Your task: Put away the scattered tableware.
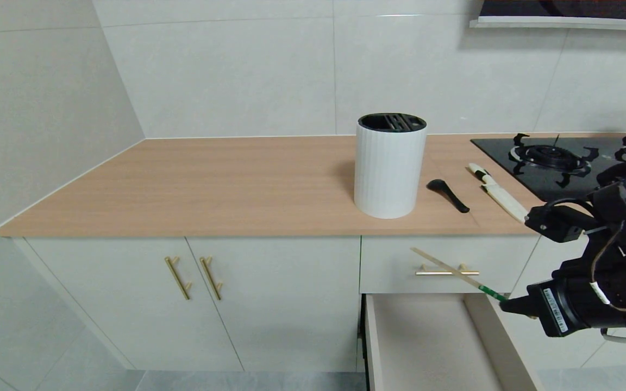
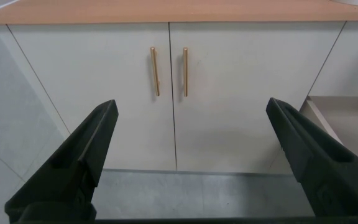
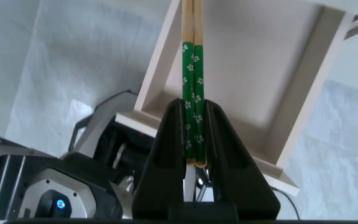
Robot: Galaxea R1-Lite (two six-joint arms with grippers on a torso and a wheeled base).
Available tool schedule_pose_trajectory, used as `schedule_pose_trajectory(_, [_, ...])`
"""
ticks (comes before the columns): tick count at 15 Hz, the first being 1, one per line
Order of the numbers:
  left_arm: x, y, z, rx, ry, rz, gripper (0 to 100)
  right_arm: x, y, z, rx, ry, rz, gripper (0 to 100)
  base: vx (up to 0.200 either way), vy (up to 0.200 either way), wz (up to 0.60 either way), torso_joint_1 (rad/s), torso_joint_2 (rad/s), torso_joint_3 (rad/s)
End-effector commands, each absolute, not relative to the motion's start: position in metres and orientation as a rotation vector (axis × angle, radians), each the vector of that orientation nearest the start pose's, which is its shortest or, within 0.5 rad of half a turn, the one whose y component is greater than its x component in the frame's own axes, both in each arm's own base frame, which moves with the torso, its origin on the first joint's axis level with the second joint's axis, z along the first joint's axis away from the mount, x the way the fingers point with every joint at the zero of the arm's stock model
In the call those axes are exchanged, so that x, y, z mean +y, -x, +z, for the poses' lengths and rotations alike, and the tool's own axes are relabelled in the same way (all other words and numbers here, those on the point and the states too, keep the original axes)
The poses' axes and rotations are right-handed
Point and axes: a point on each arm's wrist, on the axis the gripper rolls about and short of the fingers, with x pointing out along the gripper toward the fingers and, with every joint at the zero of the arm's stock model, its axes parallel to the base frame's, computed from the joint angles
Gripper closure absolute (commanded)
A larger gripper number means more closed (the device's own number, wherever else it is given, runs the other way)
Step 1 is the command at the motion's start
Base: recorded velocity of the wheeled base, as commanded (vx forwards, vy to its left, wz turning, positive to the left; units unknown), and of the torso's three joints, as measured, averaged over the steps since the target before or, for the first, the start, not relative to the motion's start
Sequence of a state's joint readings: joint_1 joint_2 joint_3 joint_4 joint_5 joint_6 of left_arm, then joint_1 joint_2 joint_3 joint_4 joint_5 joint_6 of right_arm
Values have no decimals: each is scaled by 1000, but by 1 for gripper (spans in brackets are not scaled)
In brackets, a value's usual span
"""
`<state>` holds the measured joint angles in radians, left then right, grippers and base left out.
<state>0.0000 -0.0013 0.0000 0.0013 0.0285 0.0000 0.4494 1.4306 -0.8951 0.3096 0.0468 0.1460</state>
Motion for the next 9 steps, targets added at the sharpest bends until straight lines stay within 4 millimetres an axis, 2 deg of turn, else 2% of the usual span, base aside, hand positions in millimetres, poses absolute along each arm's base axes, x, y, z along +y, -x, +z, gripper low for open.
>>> schedule_pose_trajectory(1, [1, 23, 75, 2, 0, 29, 0, 98, -197, 189, 900, 45, 406, 100, 0, 0, 0, 0, 0, 0])
schedule_pose_trajectory(4, [1, 23, 75, 2, 0, 29, 0, 101, -198, 185, 917, 53, 410, 100, 0, 0, 0, -68, 155, 86])
schedule_pose_trajectory(9, [1, 23, 75, 2, 0, 29, 0, 103, -202, 180, 930, 57, 410, 100, 0, 0, 0, -180, 453, 269])
